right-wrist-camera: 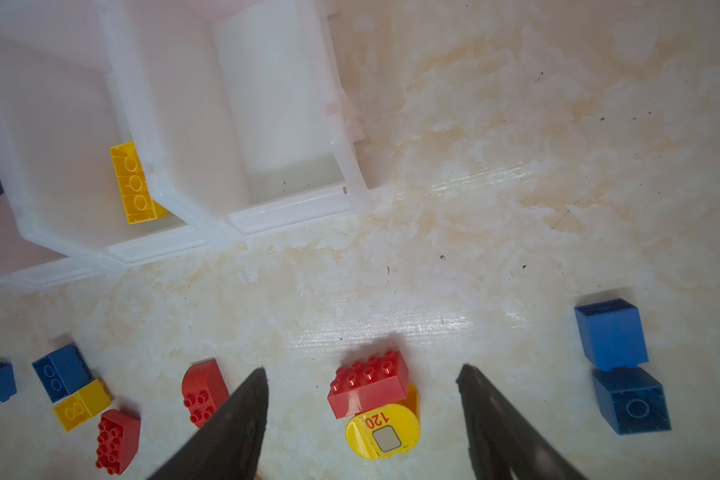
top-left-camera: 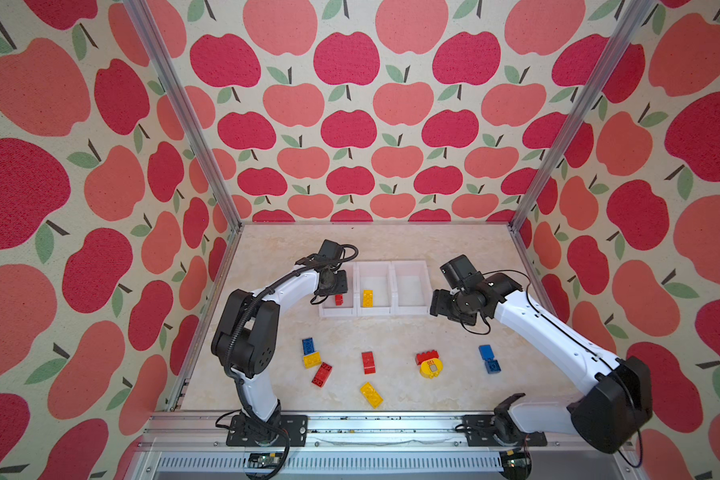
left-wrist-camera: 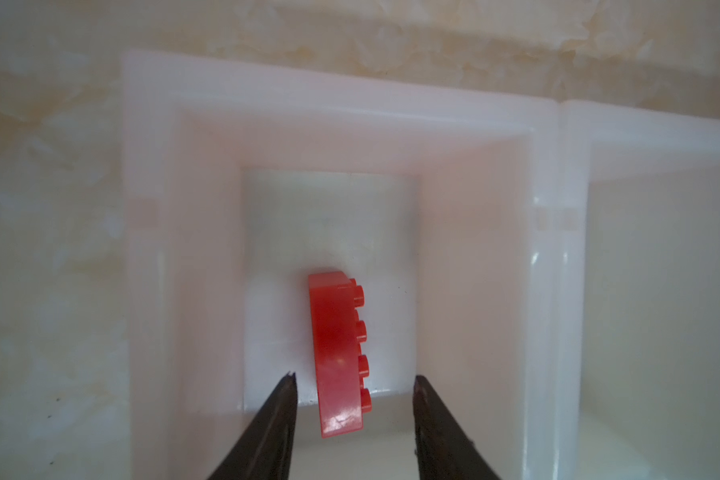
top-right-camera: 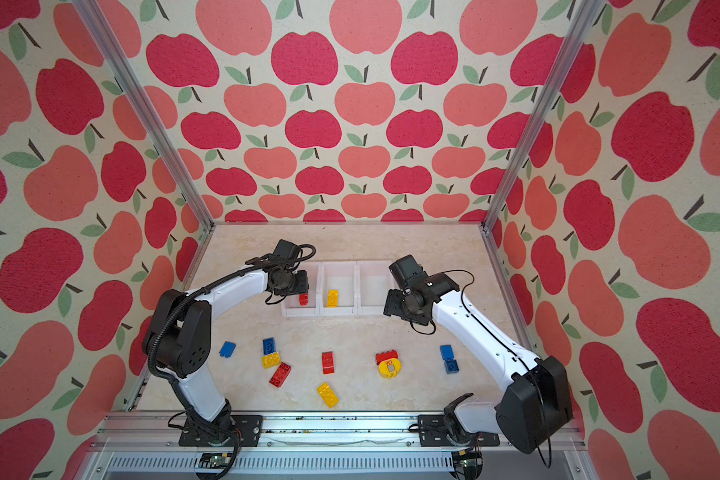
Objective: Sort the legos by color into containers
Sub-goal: 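Move the right gripper toward the two blue bricks while the left gripper lifts away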
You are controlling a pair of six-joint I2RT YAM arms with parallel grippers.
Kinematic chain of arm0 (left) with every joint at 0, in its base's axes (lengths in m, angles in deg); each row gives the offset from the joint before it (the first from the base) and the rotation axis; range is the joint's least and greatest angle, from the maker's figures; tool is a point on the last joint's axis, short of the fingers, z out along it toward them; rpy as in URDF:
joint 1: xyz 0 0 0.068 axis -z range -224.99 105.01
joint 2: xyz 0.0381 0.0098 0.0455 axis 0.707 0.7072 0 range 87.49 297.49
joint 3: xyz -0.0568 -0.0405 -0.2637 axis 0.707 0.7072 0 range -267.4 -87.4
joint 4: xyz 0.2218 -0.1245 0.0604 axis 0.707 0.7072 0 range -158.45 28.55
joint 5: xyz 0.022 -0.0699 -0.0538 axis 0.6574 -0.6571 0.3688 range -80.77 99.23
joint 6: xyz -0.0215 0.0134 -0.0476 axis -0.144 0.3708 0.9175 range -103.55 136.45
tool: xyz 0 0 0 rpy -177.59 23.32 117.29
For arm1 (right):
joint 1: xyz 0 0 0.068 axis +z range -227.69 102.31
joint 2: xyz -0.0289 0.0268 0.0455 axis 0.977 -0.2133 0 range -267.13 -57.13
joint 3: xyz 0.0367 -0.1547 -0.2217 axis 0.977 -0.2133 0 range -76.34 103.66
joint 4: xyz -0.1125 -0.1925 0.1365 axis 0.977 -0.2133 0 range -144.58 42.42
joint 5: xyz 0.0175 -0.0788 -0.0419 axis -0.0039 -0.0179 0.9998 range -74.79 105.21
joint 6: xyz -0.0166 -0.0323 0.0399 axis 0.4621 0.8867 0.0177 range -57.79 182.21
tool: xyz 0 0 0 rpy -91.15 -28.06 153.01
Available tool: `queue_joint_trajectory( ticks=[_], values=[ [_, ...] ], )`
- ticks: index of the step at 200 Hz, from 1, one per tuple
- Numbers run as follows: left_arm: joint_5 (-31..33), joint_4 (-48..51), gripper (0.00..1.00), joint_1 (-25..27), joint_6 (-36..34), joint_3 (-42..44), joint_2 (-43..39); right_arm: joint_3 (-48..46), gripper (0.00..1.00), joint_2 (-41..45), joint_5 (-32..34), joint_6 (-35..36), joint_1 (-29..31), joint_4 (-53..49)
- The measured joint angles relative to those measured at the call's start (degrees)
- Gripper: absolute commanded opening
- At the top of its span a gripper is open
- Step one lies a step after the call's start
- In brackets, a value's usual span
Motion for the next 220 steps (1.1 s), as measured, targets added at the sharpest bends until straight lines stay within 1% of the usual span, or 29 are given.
queue_joint_trajectory(
  ticks=[33,66,87,121,134,169,220],
  values=[
    [0.02,0.0,0.56,0.17,0.04,0.0,-4.26,-4.39,0.76,3.76,-0.76,0.04,-5.18,-0.83],
    [0.0,-0.17,0.63,0.46,0.42,1.09,-9.4,-9.62,0.78,7.48,-1.62,1.55,-12.79,-2.01],
    [0.04,-0.26,0.69,0.46,0.74,3.28,-12.55,-12.04,0.78,7.8,-1.92,3.65,-17.2,-2.82],
    [0.02,-0.24,0.74,0.44,1.42,6.84,-16.52,-14.29,0.83,6.62,-2.05,7.39,-22.45,-3.17],
    [0.04,-0.2,0.76,0.44,1.62,7.89,-17.73,-14.88,0.85,5.73,-2.05,8.79,-23.91,-3.13],
    [0.04,-0.24,0.79,0.44,2.01,9.42,-19.87,-16.81,0.85,1.97,-2.05,12.76,-27.23,-2.14],
    [0.04,-0.22,0.81,0.44,2.01,10.75,-20.83,-17.42,0.87,-4.94,-1.99,15.3,-28.09,1.68]
  ],
)
